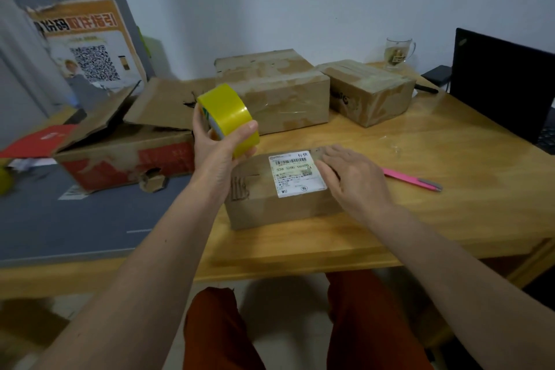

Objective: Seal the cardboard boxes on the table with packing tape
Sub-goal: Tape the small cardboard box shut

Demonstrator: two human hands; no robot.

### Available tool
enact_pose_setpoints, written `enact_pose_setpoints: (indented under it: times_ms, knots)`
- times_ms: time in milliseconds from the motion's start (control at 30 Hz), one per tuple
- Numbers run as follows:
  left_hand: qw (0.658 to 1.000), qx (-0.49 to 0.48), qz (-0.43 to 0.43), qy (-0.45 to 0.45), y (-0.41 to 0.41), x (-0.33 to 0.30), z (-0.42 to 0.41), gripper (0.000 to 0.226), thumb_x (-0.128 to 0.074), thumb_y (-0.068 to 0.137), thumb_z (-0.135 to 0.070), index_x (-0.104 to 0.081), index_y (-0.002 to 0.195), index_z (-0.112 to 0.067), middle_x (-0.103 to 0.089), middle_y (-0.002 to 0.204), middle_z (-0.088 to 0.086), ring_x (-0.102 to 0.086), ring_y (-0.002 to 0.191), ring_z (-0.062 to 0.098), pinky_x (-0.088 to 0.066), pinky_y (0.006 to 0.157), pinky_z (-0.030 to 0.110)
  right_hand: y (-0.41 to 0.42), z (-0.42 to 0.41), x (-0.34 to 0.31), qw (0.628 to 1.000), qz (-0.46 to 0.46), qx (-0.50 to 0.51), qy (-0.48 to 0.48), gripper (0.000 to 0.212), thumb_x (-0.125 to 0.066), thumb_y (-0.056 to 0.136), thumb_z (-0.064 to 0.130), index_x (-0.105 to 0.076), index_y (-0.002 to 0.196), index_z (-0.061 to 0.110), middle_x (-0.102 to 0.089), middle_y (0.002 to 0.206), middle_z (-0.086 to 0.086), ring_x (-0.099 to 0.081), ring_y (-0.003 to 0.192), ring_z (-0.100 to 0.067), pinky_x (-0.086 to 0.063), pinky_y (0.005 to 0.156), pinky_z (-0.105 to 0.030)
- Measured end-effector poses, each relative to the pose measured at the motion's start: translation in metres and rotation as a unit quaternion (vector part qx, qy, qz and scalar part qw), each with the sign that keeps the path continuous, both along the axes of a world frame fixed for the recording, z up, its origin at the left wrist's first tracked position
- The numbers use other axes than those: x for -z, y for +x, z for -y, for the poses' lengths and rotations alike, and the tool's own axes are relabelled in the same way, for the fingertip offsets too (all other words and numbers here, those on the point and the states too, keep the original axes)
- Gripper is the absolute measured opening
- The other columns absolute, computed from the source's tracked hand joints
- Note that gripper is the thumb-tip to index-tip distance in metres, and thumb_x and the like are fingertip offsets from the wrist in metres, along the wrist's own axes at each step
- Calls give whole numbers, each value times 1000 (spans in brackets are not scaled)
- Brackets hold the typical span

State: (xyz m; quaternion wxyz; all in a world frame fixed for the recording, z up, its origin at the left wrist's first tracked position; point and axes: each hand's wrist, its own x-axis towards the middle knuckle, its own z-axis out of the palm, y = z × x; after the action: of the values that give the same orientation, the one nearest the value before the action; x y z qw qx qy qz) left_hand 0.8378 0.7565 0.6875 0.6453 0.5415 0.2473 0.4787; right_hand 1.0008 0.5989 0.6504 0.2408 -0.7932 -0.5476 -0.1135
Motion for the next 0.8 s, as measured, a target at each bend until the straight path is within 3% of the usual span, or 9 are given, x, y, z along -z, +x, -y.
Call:
enact_pose_setpoints:
  times_ms: [67, 167, 267, 367, 533, 633, 700, 800]
  knots:
    - [1000, -7, 4, -1, -5, 3, -1, 111, -89, 62, -24, -26, 150, -45, -56, 133, -4, -70, 100, 9, -59, 75, 36, -6, 1, 4, 995, -54, 23, 79, 46, -41, 100, 40, -51, 137, 17, -43, 148, -3, -34, 140, -20, -19, 113, -28]
    - [999, -41, 5, 6, -9, 5, -2, 118, -92, 59, -26, -22, 152, -46, -51, 140, -1, -67, 109, 14, -60, 78, 37, -20, -2, 13, 969, -178, 102, 138, 64, -54, 94, 41, -29, 148, 17, -18, 159, 0, -13, 146, -16, -14, 113, -30]
    - [995, -98, -3, 27, -9, 8, -1, 123, -94, 59, -27, -17, 152, -46, -40, 150, -2, -54, 128, 22, -55, 95, 47, -22, -9, 14, 951, -249, 96, 156, 65, -60, 92, 33, -30, 146, 13, -27, 153, -4, -23, 141, -17, -22, 111, -29]
    - [993, -117, 13, 21, 0, 13, 10, 123, -93, 63, -23, -14, 154, -45, -35, 152, -4, -50, 132, 22, -52, 99, 49, 5, -22, 0, 957, -258, 56, 122, 57, -55, 95, 24, -32, 146, 15, -27, 153, -2, -23, 142, -16, -25, 116, -37]
    - [993, -112, 18, 33, 19, 15, 34, 128, -95, 53, -31, -16, 152, -48, -36, 152, -6, -48, 133, 19, -49, 102, 51, 22, -43, -21, 974, -192, 105, 58, 53, -47, 99, 25, -31, 147, 14, -17, 158, -8, -7, 147, -25, -13, 120, -45]
    - [991, -114, 1, 70, 14, 8, 23, 130, -94, 52, -37, -14, 153, -46, -34, 153, -7, -44, 137, 17, -47, 106, 49, -24, -32, -9, 994, -71, -20, 87, 49, -41, 98, 42, -46, 138, 15, -30, 154, -8, -15, 146, -26, -13, 119, -49]
    - [990, -114, -18, 76, 9, 3, 9, 129, -94, 55, -35, -12, 154, -45, -33, 154, -6, -44, 137, 21, -46, 105, 50, -57, -20, 10, 993, -12, -92, 71, 58, -38, 92, 58, -54, 131, 19, -39, 149, -6, -22, 144, -27, -13, 116, -58]
    - [992, -104, -36, 67, 6, -1, -8, 125, -94, 62, -25, -13, 155, -42, -33, 152, -4, -48, 133, 23, -55, 95, 47, -72, -15, 30, 997, 21, -71, 16, 58, -49, 85, 60, -52, 133, 27, -38, 150, -1, -19, 145, -26, -11, 112, -67]
